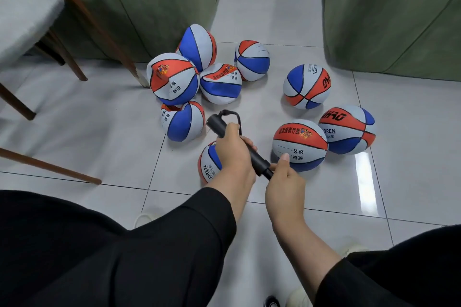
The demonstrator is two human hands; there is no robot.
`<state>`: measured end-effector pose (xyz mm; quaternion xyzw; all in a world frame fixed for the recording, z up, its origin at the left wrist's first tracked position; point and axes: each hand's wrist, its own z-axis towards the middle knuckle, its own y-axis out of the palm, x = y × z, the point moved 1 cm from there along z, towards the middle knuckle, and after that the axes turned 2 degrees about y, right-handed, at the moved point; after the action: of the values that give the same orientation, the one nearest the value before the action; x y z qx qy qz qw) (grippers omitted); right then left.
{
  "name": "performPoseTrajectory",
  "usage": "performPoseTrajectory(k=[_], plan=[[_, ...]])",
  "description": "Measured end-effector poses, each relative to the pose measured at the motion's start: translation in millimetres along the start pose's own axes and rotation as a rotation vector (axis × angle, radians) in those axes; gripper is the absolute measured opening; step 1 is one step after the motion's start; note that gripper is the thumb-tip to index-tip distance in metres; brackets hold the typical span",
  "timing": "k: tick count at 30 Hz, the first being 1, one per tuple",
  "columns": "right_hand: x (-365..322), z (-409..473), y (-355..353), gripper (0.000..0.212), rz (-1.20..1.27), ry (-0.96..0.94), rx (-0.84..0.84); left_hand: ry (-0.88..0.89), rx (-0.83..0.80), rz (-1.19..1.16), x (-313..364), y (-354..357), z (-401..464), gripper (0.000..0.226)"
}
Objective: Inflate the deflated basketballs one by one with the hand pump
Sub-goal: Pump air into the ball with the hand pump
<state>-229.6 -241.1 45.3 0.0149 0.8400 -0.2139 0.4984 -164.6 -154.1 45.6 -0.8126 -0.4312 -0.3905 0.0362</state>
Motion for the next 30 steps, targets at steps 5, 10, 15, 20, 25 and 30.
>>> performPoseTrajectory(k=[5,10,15,20,25,30], plan=[[-4.9,0.1,7.8,0.062,-0.036,-0.027,-0.056,-0.008,0.031,-0.002,-1.4,-6.3,2.3,0.015],[-16.5,-1.5,9.7,0.063,-0.059,-0.078,-0.117,-0.034,-0.016,0.037,18.1,-2.4,13.2,0.018],[-7.7,-9.4,-7.6,0.064,-0.028,-0.052,-0.102,0.004,0.018,0.036,56.1,-3.2,31.7,0.014],[-0.5,-13.9,-13.4,0.058,-0.028,-0.046,-0.101,-0.023,0.049,0.077,72.1,-11.7,50.4,0.017],[-2.6,-12.0,-14.1,0.054,-0.013,-0.020,-0.035,-0.024,0.008,0.054,48.8,-2.9,34.4,0.019],[-7.1,-2.6,-6.6,0.055,-0.010,-0.027,0.011,0.006,-0.011,0.020,23.2,4.1,12.2,0.017]])
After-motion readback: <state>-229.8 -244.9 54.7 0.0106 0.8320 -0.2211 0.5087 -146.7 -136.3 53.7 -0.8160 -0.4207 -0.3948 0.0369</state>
